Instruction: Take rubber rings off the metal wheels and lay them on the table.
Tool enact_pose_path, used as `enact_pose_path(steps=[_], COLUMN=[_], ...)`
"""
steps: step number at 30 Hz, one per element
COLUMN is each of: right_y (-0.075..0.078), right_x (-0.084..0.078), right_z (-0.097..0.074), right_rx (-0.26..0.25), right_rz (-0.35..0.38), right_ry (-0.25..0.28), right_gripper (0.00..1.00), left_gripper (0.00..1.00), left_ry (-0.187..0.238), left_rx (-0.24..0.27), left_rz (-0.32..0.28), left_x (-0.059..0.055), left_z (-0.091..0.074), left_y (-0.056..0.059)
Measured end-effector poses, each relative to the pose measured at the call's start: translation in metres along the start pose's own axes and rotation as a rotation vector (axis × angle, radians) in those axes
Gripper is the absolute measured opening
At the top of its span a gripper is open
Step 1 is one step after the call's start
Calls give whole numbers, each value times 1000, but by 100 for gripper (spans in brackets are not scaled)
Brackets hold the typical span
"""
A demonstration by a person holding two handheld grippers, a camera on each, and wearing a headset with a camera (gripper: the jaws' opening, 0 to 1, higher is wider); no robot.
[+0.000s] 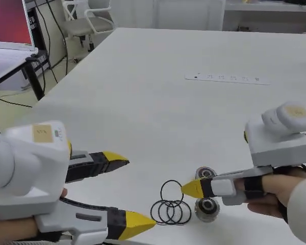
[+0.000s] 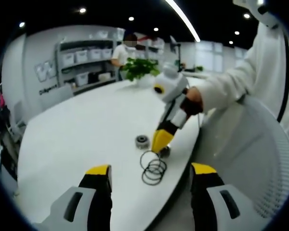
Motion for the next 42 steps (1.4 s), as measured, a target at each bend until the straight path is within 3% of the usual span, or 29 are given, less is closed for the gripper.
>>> enact_pose_path(steps=[3,5,18,42], right_y=[0,0,9,15], right_x=[-4,-8,-13,-15], right_z=[3,5,1,1], right_rx=[2,1,-32,-99], right_rz=[-9,-13,-2,-104], right_ry=[-24,-47,-95,-143], right_gripper=[0,0,0,5], left_gripper=[66,65,64,62], left_ry=[-10,-37,-55,-49], left_rx=[3,17,15,27], left_rz=[-10,15,6,6], left_x=[-2,-4,-9,-8], left_z=[0,0,-1,-1], left_y=[0,-2,-3,-2])
Point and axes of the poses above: the centre of the closed fingertips' face, and the gripper's own axes: z roughly forward along the fingers, y roughly to its right, x roughly out of its top, the point moved 6 cm from there along -z, roughly backward along the fingers, and after that the axes turned 3 degrees about y, right-handed, at the moved point
